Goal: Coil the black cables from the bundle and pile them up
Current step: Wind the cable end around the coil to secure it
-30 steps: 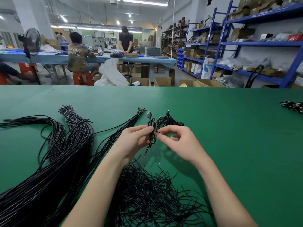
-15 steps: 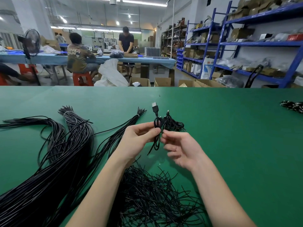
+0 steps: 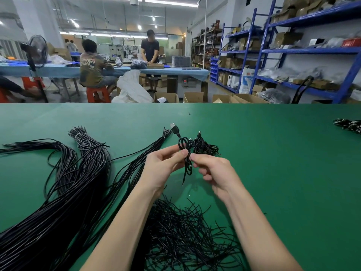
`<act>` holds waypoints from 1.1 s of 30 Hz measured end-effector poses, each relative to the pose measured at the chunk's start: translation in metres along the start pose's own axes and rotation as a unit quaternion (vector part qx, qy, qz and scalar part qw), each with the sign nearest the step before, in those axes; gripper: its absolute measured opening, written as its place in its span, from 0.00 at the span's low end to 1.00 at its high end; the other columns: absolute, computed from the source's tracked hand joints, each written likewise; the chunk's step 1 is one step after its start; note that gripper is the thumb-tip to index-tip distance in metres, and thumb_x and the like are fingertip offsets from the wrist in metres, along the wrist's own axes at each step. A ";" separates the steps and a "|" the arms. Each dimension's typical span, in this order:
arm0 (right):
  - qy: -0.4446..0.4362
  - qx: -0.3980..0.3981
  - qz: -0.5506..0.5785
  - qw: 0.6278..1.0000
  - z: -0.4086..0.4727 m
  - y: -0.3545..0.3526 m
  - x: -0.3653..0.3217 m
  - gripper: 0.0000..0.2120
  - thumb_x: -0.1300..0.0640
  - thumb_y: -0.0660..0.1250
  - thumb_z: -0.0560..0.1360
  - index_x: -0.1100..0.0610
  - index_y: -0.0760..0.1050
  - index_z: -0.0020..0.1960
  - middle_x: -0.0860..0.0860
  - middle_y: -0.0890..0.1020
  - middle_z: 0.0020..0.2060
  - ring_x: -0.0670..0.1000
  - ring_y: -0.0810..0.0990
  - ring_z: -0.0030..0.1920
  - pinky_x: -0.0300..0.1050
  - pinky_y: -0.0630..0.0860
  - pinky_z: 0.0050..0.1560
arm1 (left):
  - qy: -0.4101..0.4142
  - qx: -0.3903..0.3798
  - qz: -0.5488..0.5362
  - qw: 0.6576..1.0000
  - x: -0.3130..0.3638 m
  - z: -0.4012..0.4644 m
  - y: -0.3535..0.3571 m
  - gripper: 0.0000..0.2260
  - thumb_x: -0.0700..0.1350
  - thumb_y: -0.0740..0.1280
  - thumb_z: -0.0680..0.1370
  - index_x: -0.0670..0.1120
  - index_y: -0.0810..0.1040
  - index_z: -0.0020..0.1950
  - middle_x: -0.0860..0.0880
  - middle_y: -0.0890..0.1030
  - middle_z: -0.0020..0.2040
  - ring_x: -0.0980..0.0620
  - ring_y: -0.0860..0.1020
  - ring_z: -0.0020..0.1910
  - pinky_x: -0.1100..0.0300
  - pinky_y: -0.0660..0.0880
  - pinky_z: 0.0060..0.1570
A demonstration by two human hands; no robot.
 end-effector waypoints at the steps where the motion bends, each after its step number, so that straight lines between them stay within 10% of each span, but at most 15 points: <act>1: 0.034 -0.006 0.023 0.999 0.000 0.001 0.008 0.03 0.59 0.78 0.70 0.58 0.85 0.41 0.48 0.81 0.30 0.42 0.69 0.25 0.33 0.61 0.22 | 0.004 0.006 0.006 1.000 0.000 0.000 -0.001 0.08 0.37 0.74 0.74 0.44 0.85 0.53 0.43 0.87 0.47 0.51 0.85 0.46 0.62 0.81 0.49; 11: -0.113 -0.039 -0.140 0.983 -0.005 0.009 -0.012 0.07 0.53 0.77 0.74 0.48 0.82 0.52 0.45 0.88 0.44 0.42 0.84 0.39 0.34 0.78 0.37 | 0.006 -0.002 0.005 1.000 -0.004 0.002 -0.001 0.05 0.37 0.73 0.76 0.42 0.85 0.52 0.44 0.87 0.47 0.51 0.85 0.46 0.65 0.80 0.46; 27: -0.064 0.095 -0.057 0.992 0.038 -0.031 -0.017 0.08 0.60 0.74 0.76 0.60 0.81 0.55 0.51 0.84 0.38 0.44 0.80 0.28 0.35 0.77 0.28 | -0.074 0.066 0.098 0.990 -0.027 0.004 -0.036 0.06 0.48 0.73 0.77 0.48 0.86 0.51 0.51 0.87 0.47 0.53 0.84 0.42 0.59 0.81 0.46; 33: 0.002 0.151 -0.104 0.983 0.094 -0.052 -0.020 0.15 0.63 0.76 0.74 0.60 0.79 0.60 0.58 0.84 0.48 0.53 0.85 0.38 0.45 0.85 0.44 | -0.073 0.057 0.118 0.989 -0.027 0.003 -0.032 0.07 0.49 0.72 0.77 0.48 0.86 0.51 0.50 0.87 0.48 0.53 0.84 0.44 0.59 0.81 0.46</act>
Point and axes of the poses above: each hand's wrist, its own z-axis towards the middle knuckle, its own y-axis out of the palm, x = y × z, the point moved 10 cm from there along z, towards the middle knuckle
